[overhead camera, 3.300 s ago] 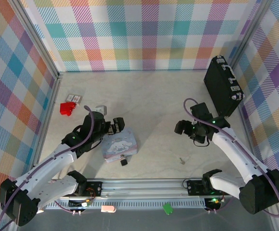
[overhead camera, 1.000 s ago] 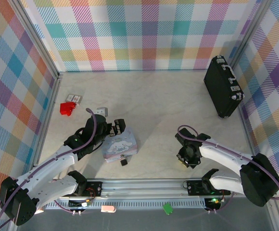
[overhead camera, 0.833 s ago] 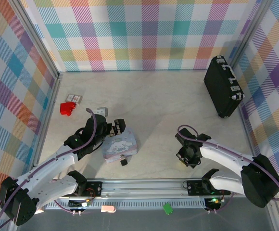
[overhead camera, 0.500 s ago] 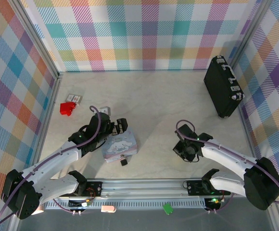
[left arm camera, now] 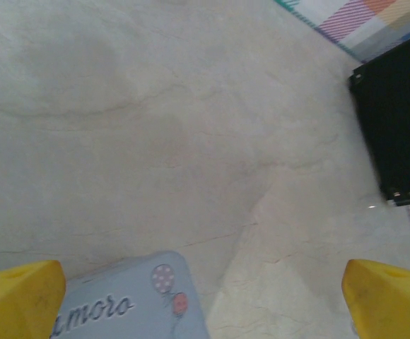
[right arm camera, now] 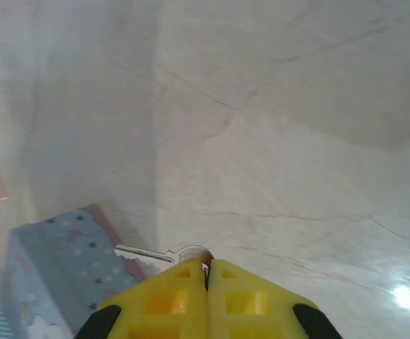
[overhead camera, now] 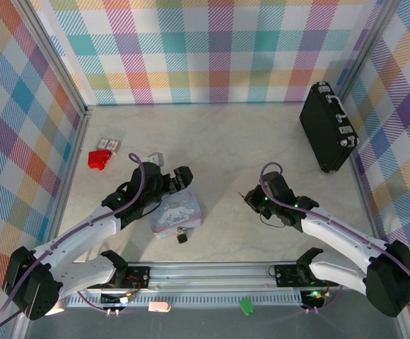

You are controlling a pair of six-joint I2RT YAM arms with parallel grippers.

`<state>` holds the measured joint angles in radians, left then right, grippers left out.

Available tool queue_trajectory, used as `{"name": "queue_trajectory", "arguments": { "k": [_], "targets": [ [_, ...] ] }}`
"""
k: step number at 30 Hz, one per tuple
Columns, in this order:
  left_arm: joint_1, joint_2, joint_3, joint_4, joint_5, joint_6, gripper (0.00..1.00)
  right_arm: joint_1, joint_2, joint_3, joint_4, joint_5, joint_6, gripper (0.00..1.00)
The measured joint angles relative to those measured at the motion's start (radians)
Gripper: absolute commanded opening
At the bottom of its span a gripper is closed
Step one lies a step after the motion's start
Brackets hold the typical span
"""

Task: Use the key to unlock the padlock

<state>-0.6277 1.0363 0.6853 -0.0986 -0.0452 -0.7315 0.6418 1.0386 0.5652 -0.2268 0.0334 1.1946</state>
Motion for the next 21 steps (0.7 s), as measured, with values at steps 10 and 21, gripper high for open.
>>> {"name": "queue_trajectory", "arguments": {
  "k": [10, 21],
  "targets": [
    [0.000, 0.071, 0.033, 0.087, 0.082, -0.075, 1.00, 0.008, 0.035, 0.000, 0.320, -0.057, -0.079, 0.00],
    [0.000, 0.106, 0.048, 0.168, 0.153, -0.091, 0.91, 0.039, 0.168, 0.010, 0.499, -0.100, -0.096, 0.00]
  ]
}}
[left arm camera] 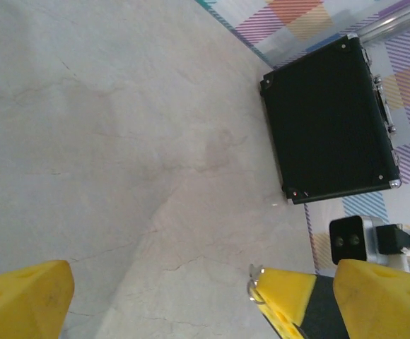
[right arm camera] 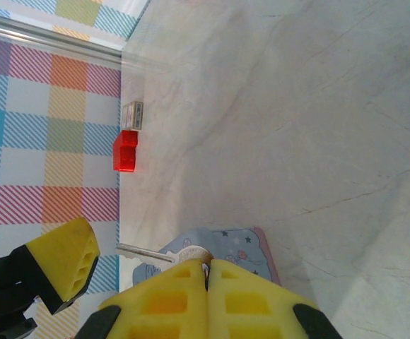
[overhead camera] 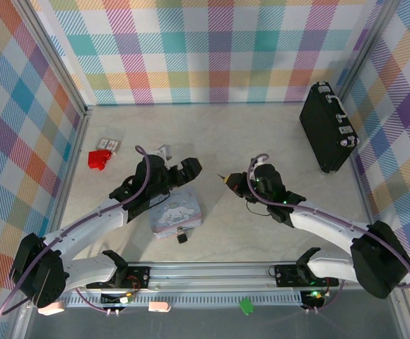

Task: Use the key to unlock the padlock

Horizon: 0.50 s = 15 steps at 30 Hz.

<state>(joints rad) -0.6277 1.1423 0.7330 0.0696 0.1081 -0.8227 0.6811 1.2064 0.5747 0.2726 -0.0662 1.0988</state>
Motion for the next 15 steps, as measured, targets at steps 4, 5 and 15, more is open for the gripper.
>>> {"name": "queue_trajectory", "arguments": {
  "k": [4, 5, 15],
  "targets": [
    [0.000, 0.016, 0.009, 0.019, 0.026, 0.001, 0.84, 0.025, 0.055, 0.042, 0.041, -0.011, 0.000, 0.00],
    [0.000, 0.021, 0.013, 0.020, 0.031, 0.001, 0.83, 0.032, 0.066, 0.053, 0.050, -0.014, 0.000, 0.00],
    [0.000, 0.051, 0.024, 0.020, 0.059, 0.001, 0.61, 0.073, 0.108, 0.089, 0.109, -0.026, 0.000, 0.00]
  ]
}}
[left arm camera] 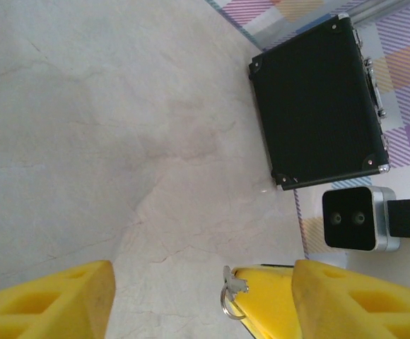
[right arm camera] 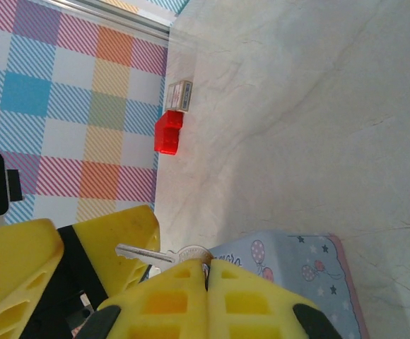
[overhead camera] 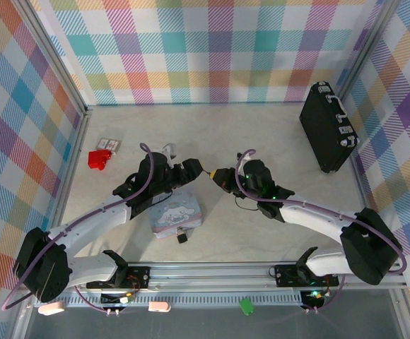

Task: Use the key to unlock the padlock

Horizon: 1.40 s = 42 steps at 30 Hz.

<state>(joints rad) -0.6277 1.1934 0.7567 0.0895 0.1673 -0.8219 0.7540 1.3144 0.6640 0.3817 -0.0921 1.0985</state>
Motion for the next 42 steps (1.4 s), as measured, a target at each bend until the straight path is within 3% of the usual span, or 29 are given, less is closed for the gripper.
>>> {"name": "queue_trajectory", "arguments": {
  "k": [6, 23, 42],
  "targets": [
    [0.000, 0.008, 0.004, -0.001, 0.010, -0.001, 0.50, 0.008, 0.021, 0.010, 0.000, 0.000, 0.000, 0.00],
    [0.000, 0.023, 0.015, -0.001, 0.034, -0.001, 0.30, 0.021, 0.048, 0.049, 0.022, -0.011, -0.005, 0.00],
    [0.000, 0.030, 0.034, -0.008, 0.046, 0.000, 0.18, 0.026, 0.050, 0.049, 0.021, -0.014, -0.009, 0.00]
  ]
}}
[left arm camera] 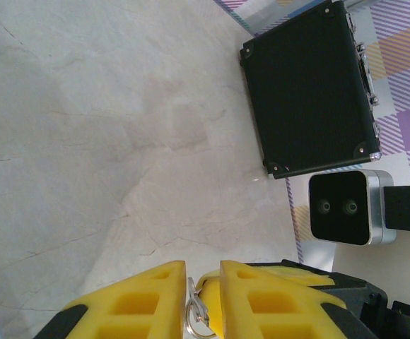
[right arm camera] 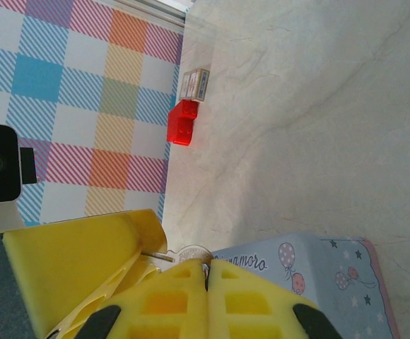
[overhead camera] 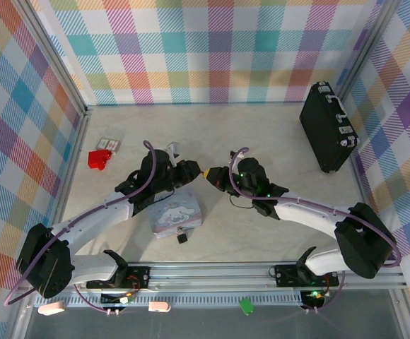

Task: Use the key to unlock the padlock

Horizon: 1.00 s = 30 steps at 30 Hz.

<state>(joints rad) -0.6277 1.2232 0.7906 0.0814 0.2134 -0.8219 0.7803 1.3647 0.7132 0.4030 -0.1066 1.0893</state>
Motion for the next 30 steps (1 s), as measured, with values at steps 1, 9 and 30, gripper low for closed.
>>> {"name": "queue_trajectory", "arguments": {
  "k": [1, 9, 30],
  "targets": [
    [0.000, 0.000, 0.000, 0.000, 0.000, 0.000, 0.17, 0.000, 0.000, 0.000, 0.000, 0.000, -0.002, 0.00],
    [0.000, 0.000, 0.002, -0.001, 0.000, 0.000, 0.11, 0.000, 0.000, 0.000, 0.000, 0.000, -0.006, 0.00],
    [0.002, 0.011, 0.007, -0.021, -0.024, 0.004, 0.00, 0.006, 0.000, 0.000, -0.012, 0.024, -0.006, 0.06]
  ]
}}
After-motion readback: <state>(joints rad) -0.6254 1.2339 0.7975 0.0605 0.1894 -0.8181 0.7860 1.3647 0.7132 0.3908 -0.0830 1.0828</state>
